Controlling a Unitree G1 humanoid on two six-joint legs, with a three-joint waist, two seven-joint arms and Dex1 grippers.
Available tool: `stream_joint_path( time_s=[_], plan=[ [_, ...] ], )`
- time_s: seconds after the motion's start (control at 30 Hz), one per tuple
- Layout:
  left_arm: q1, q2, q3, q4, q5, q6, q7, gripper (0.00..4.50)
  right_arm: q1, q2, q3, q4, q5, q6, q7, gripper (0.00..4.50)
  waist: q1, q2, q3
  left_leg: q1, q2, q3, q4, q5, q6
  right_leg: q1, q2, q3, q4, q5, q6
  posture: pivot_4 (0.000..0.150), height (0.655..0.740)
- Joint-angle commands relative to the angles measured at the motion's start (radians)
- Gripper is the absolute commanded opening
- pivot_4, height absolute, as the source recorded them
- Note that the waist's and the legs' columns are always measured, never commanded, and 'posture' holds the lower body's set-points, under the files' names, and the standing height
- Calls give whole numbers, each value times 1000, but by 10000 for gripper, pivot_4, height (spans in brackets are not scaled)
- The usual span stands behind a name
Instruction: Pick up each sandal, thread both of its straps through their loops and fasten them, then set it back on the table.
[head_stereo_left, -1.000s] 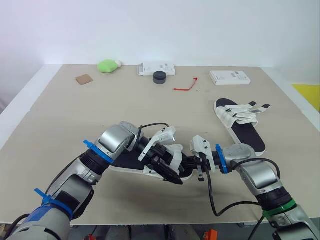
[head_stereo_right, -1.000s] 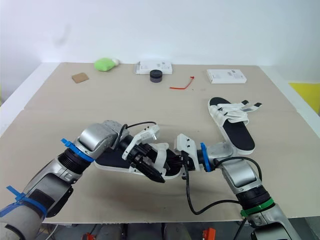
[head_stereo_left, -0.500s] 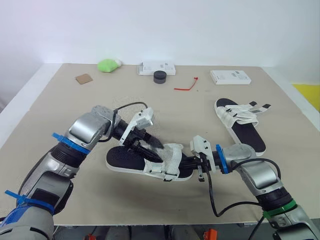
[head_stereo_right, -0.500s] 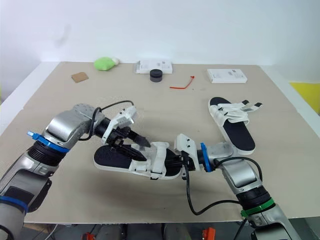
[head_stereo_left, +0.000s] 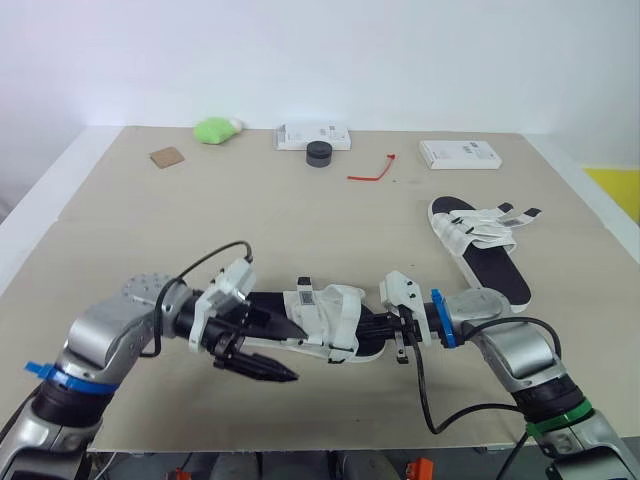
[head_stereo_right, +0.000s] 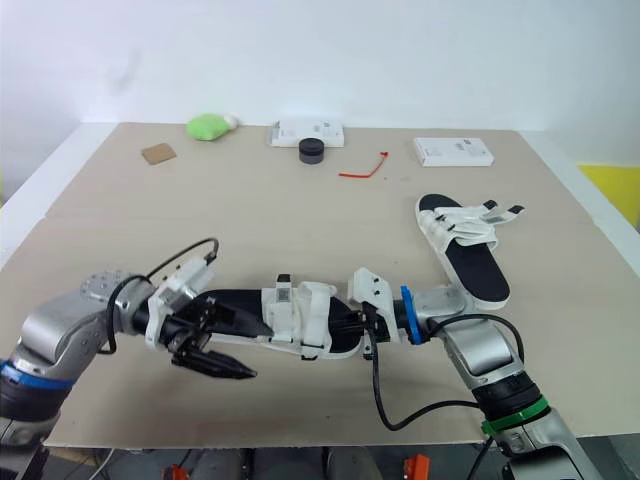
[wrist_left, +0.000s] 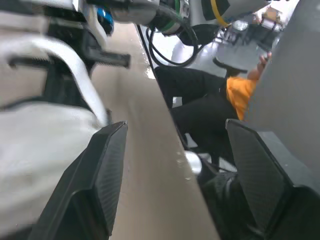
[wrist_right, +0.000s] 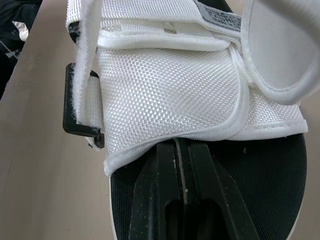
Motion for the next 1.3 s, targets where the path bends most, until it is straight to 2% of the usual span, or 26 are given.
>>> stream_joint_path(
  time_s=[0.03,0.07,0.2,0.57,0.7,0.93,1.17,1.3],
  plan=[
    [116,18,9,-93,-15,19,84,32256,32,-21,53,49,-51,49,-7,0,1,1,0,0,0,1,0,0,-1,0,-1,1,0,0,0,1500,7400],
    [138,18,14,-95,-24,40,111,32256,30,-22,54,48,-49,51,-3,0,1,1,-1,0,0,1,0,0,-1,0,-1,1,0,0,0,1500,7400],
    [181,26,-30,-46,81,-73,129,32256,28,-31,64,44,-54,53,10,0,1,1,0,0,0,1,0,-1,-1,-1,-1,0,0,0,0,1500,7400],
    [182,-172,-142,155,259,-325,256,32256,25,-69,82,-18,-40,112,46,0,8,1,-1,-1,-3,6,0,-3,-4,-3,-6,1,0,-2,0,1500,7400],
    [202,-233,-163,144,273,-329,313,32256,12,-80,92,-34,-35,134,64,0,14,3,-2,-2,-4,6,0,-3,-4,-3,-6,2,0,-2,0,1500,7400],
    [217,-304,-124,81,219,-299,388,32256,-18,-59,122,-21,-41,142,88,0,23,3,-3,-1,-8,6,2,-3,-4,-1,-10,2,0,-2,3,1500,7400],
    [141,-268,-117,26,147,-142,360,32256,-48,-32,137,11,-53,136,96,0,22,2,-2,-1,-9,6,3,-2,-3,-1,-11,2,0,-1,4,1500,7400],
    [121,-122,-110,-15,89,-109,186,32256,-48,-21,133,17,-60,129,97,0,12,1,-2,-1,-8,6,3,-2,-2,-2,-9,1,0,-1,4,1500,7400]
  ],
)
